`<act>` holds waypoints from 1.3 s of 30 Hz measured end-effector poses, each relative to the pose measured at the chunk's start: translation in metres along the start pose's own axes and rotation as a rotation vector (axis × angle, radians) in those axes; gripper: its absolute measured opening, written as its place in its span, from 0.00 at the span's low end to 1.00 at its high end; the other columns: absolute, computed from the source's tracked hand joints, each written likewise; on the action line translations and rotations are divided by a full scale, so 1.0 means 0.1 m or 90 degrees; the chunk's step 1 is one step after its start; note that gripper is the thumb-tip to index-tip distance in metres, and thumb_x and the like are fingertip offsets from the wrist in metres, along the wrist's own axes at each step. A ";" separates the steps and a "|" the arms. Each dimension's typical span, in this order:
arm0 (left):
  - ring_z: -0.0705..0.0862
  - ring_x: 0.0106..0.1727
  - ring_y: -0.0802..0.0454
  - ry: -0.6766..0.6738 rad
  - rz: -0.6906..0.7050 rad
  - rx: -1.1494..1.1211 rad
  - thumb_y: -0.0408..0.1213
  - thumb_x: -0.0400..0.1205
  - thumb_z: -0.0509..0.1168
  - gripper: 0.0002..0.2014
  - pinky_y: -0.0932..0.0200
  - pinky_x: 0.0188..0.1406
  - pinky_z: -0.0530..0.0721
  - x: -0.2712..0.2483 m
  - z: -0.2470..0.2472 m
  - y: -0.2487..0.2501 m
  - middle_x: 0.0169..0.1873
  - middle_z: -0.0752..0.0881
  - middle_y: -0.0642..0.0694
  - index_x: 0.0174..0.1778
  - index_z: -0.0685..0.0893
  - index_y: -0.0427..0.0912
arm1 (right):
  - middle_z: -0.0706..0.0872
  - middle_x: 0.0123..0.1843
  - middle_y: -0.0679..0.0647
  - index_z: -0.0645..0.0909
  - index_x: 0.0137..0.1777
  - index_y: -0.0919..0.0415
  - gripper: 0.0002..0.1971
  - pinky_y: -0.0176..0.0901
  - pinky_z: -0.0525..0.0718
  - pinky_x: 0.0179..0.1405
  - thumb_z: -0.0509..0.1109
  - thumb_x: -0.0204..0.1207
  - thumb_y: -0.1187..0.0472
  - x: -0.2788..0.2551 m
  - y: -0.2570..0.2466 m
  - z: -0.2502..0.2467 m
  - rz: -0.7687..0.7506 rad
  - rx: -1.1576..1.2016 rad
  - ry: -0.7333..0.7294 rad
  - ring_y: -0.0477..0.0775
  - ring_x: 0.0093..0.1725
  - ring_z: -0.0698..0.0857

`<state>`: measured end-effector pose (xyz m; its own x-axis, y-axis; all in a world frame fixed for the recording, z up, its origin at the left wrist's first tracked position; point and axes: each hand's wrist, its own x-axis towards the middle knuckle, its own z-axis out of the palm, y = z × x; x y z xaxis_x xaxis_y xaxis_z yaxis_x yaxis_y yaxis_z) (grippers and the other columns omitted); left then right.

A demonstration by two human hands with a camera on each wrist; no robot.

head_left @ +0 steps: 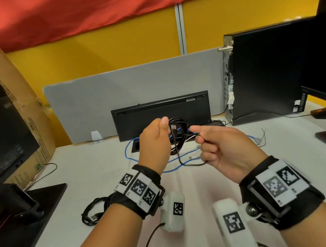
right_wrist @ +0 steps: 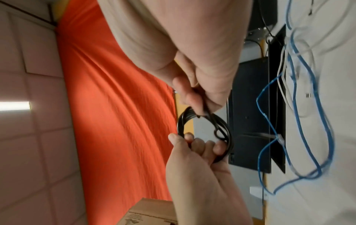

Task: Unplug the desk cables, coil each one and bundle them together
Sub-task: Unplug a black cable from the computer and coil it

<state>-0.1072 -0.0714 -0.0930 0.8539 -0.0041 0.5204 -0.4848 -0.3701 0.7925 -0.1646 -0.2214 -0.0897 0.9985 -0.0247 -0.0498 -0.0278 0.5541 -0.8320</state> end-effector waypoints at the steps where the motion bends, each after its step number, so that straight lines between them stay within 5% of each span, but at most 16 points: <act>1: 0.74 0.30 0.52 0.009 -0.016 -0.004 0.43 0.90 0.51 0.19 0.46 0.38 0.80 0.01 -0.02 -0.02 0.27 0.73 0.47 0.31 0.71 0.45 | 0.78 0.33 0.55 0.84 0.58 0.69 0.13 0.33 0.64 0.18 0.59 0.81 0.73 0.01 -0.01 -0.03 -0.018 -0.060 -0.006 0.44 0.21 0.66; 5: 0.67 0.28 0.49 0.021 -0.141 -0.099 0.43 0.90 0.51 0.19 0.50 0.30 0.76 0.05 -0.10 -0.05 0.24 0.67 0.47 0.32 0.71 0.42 | 0.87 0.29 0.41 0.90 0.43 0.53 0.14 0.25 0.72 0.28 0.65 0.78 0.69 0.03 -0.04 -0.14 -0.211 -0.546 0.051 0.37 0.26 0.77; 8: 0.59 0.22 0.53 0.000 -0.276 -0.318 0.43 0.90 0.52 0.19 0.60 0.23 0.63 0.02 -0.08 0.03 0.21 0.62 0.49 0.33 0.71 0.43 | 0.86 0.30 0.37 0.91 0.45 0.56 0.09 0.19 0.72 0.32 0.69 0.78 0.65 0.05 0.01 -0.21 -0.351 -0.791 0.118 0.36 0.34 0.81; 12: 0.55 0.21 0.55 -0.066 -0.305 -0.480 0.45 0.90 0.50 0.18 0.59 0.24 0.58 -0.07 -0.01 0.19 0.22 0.58 0.51 0.36 0.70 0.43 | 0.85 0.41 0.51 0.90 0.46 0.58 0.07 0.38 0.70 0.45 0.71 0.78 0.65 0.09 0.11 -0.30 -0.488 -0.978 0.162 0.51 0.50 0.76; 15: 0.54 0.23 0.55 -0.105 -0.287 -0.544 0.46 0.91 0.50 0.18 0.60 0.23 0.60 -0.14 0.06 0.27 0.24 0.56 0.50 0.37 0.70 0.42 | 0.79 0.38 0.48 0.90 0.47 0.59 0.06 0.30 0.69 0.41 0.71 0.77 0.65 0.11 0.15 -0.29 -0.523 -0.926 0.164 0.46 0.41 0.76; 17: 0.54 0.23 0.55 -0.117 -0.287 -0.590 0.46 0.90 0.50 0.17 0.61 0.23 0.63 -0.16 0.11 0.31 0.24 0.57 0.50 0.38 0.70 0.42 | 0.80 0.32 0.44 0.88 0.39 0.57 0.08 0.24 0.72 0.36 0.71 0.77 0.65 0.11 0.18 -0.29 -0.508 -0.827 0.151 0.41 0.33 0.78; 19: 0.56 0.21 0.56 -0.125 -0.296 -0.636 0.46 0.91 0.49 0.17 0.62 0.22 0.66 -0.17 0.15 0.32 0.22 0.58 0.51 0.38 0.70 0.42 | 0.84 0.28 0.46 0.86 0.32 0.56 0.12 0.35 0.82 0.34 0.70 0.77 0.66 0.10 0.20 -0.26 -0.450 -0.687 0.126 0.46 0.31 0.84; 23: 0.59 0.18 0.56 -0.115 -0.296 -0.676 0.45 0.91 0.47 0.18 0.61 0.23 0.74 -0.19 0.19 0.32 0.19 0.59 0.52 0.37 0.69 0.41 | 0.92 0.36 0.56 0.92 0.38 0.60 0.12 0.36 0.88 0.40 0.70 0.77 0.71 0.04 0.18 -0.14 -0.320 -0.346 0.041 0.52 0.39 0.91; 29: 0.58 0.19 0.55 -0.091 -0.277 -0.610 0.45 0.91 0.49 0.17 0.60 0.24 0.74 -0.16 0.17 0.32 0.20 0.59 0.51 0.38 0.69 0.41 | 0.90 0.46 0.70 0.88 0.47 0.75 0.12 0.49 0.87 0.58 0.61 0.80 0.73 -0.06 0.11 -0.10 -0.198 -0.132 -0.074 0.63 0.51 0.89; 34: 0.63 0.20 0.55 -0.093 -0.252 -0.544 0.46 0.91 0.48 0.17 0.62 0.24 0.78 -0.17 0.17 0.29 0.20 0.61 0.51 0.38 0.69 0.41 | 0.92 0.42 0.58 0.90 0.43 0.67 0.10 0.42 0.86 0.55 0.69 0.79 0.64 -0.13 0.10 -0.02 -0.262 -0.288 -0.044 0.54 0.49 0.90; 39: 0.62 0.28 0.49 -0.082 -0.260 -0.476 0.47 0.91 0.48 0.18 0.65 0.19 0.76 -0.21 0.18 0.29 0.24 0.61 0.47 0.40 0.69 0.41 | 0.93 0.39 0.52 0.92 0.37 0.54 0.14 0.29 0.83 0.44 0.70 0.77 0.70 -0.17 0.11 -0.01 -0.297 -0.306 -0.051 0.45 0.43 0.90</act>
<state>-0.1356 -0.0985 -0.0869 0.9816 -0.1254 0.1442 -0.0935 0.3428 0.9347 -0.1816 -0.2153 -0.0986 0.9112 -0.0998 0.3997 0.4070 0.0677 -0.9109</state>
